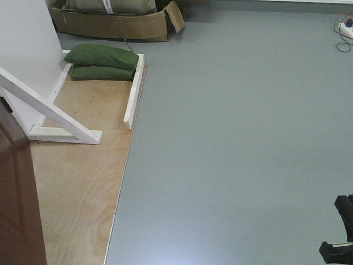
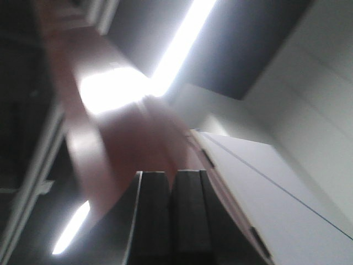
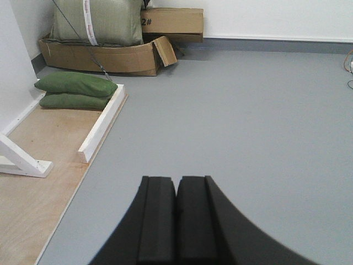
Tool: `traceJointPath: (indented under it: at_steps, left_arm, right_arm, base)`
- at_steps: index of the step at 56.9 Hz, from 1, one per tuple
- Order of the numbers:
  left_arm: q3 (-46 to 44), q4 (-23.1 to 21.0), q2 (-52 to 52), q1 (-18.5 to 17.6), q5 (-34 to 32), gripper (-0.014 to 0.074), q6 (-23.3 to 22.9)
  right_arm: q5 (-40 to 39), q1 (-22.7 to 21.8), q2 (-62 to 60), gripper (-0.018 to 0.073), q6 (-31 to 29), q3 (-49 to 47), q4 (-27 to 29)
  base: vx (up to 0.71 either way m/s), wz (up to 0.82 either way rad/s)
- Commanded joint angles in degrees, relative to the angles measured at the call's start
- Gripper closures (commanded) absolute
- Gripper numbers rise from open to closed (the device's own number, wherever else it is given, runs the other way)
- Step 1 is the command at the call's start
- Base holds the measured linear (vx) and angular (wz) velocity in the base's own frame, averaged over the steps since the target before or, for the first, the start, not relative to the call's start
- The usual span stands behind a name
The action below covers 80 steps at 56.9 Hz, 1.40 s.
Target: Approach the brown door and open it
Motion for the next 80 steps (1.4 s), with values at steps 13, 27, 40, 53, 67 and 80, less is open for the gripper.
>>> traceJointPath:
  at_steps: [13,27,40,53,67,80]
  left_arm:
    - [-1.78,-34.76,1.47,0.01,-31.2,0.06,1.13]
    - [-1.85,-52.81,4.56,-0.06,-31.99,0.06,1.13]
    - [-1.97,-55.16,8.96,-0.06,-28.4,0.06,0.95]
    - [-1.97,-55.16,11.21,-0.06,-19.23,0.06,0.9]
    - [-1.97,-55.16,11.37,-0.06,-11.45,0.06,0.9]
    - [-1.97,-55.11,11.37,-0.06,-5.82,0.06,0.9]
  right_arm:
    - [-4.59,-0.09,-0.32,0.0559,-0.49,0.19,-0.19]
    - [-4.59,-0.09,-0.32,0.0559,-0.49,0.19,-0.19]
    - [-4.59,-0.09,-0.32,0.0559,-0.49,0.19,-0.19]
    - [-4.42,-0.09,-0.32,0.0559,-0.49,0.19,-0.19]
    - [-4.39,-0.09,-0.32,0.0559,-0.49,0.19,-0.19]
    - [-4.39,-0.09,-0.32,0.0559,-0.49,0.19,-0.19]
  base:
    - [0.0,0.0]
    - [0.0,0.0]
    - [0.0,0.0]
    - [0.0,0.0]
    - [0.0,0.0]
    - [0.0,0.0]
